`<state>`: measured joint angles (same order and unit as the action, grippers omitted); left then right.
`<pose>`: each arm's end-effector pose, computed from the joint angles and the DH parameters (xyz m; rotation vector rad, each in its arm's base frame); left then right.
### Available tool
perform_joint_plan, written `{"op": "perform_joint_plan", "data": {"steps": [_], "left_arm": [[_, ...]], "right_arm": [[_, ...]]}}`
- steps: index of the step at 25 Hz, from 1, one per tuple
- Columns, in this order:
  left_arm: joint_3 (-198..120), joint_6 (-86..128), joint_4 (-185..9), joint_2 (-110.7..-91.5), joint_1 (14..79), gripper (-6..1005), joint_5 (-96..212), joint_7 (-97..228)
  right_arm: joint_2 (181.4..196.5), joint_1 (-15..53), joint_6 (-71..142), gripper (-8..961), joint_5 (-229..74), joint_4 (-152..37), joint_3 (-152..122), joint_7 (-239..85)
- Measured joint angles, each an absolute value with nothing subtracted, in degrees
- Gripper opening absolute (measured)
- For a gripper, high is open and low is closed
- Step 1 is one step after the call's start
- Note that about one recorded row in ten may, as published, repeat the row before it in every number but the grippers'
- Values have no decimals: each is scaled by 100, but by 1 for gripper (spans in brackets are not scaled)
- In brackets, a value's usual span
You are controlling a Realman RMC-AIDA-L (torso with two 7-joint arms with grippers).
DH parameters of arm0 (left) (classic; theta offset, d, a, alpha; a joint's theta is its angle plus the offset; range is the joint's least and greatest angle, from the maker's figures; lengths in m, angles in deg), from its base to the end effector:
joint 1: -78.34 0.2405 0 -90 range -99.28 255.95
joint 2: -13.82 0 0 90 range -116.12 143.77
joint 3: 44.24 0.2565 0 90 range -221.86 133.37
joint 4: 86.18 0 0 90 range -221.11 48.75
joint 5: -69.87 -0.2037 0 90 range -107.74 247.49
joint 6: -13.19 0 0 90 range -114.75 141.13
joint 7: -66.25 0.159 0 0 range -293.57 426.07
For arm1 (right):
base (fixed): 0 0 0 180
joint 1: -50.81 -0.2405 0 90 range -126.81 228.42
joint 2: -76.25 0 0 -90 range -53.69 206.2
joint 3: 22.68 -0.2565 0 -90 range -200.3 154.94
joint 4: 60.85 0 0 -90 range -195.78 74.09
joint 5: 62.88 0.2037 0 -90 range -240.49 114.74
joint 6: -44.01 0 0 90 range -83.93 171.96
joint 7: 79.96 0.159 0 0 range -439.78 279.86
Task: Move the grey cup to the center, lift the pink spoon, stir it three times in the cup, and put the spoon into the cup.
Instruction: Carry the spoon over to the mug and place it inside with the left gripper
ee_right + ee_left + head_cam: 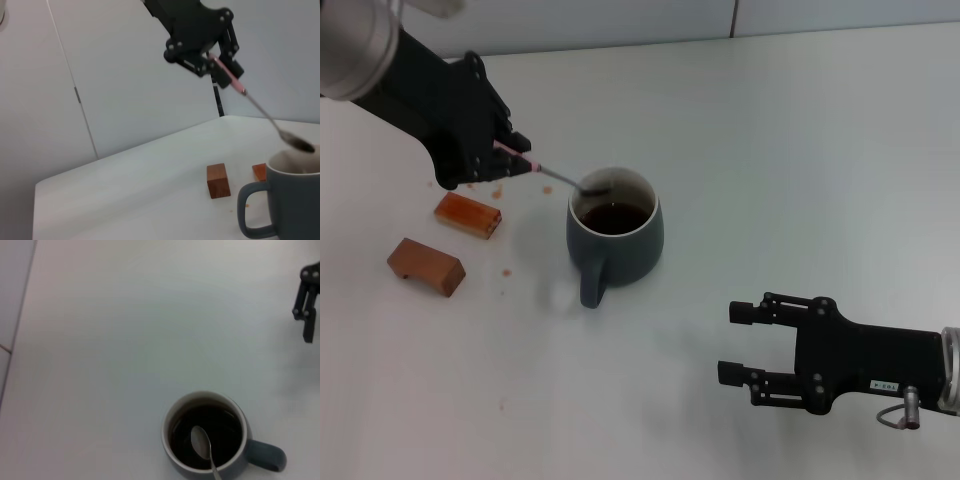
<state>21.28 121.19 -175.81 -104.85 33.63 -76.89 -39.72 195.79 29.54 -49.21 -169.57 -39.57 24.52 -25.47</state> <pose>-0.1128 0.3569 0.0460 -2.8681 0.1845 0.5296 0.2811 0.2425 -0.0640 -2.7845 0.5026 0.8899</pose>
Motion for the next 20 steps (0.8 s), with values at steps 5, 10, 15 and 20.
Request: {"op": "perform_joint_plan", "data": {"steps": [5, 10, 15, 20], "left_arm": [[2446, 11953, -17352, -10488, 3318, 143, -7903, -3957], [2688, 11551, -17093, -10501, 3239, 144, -7981, -4000], [2983, 11230, -16669, -10519, 3036, 146, -8101, -4002], [3352, 10944, -16358, -10526, 2910, 148, -8185, -4033]], "right_arm": [[19579, 2947, -4923, 746, -16942, -3952, 2452, -2547], [19579, 2931, -4923, 746, -16940, -3959, 2452, -2547], [19579, 2910, -4931, 746, -16940, -3977, 2452, -2547], [19579, 2903, -4927, 745, -16939, -3987, 2452, -2547]]}}
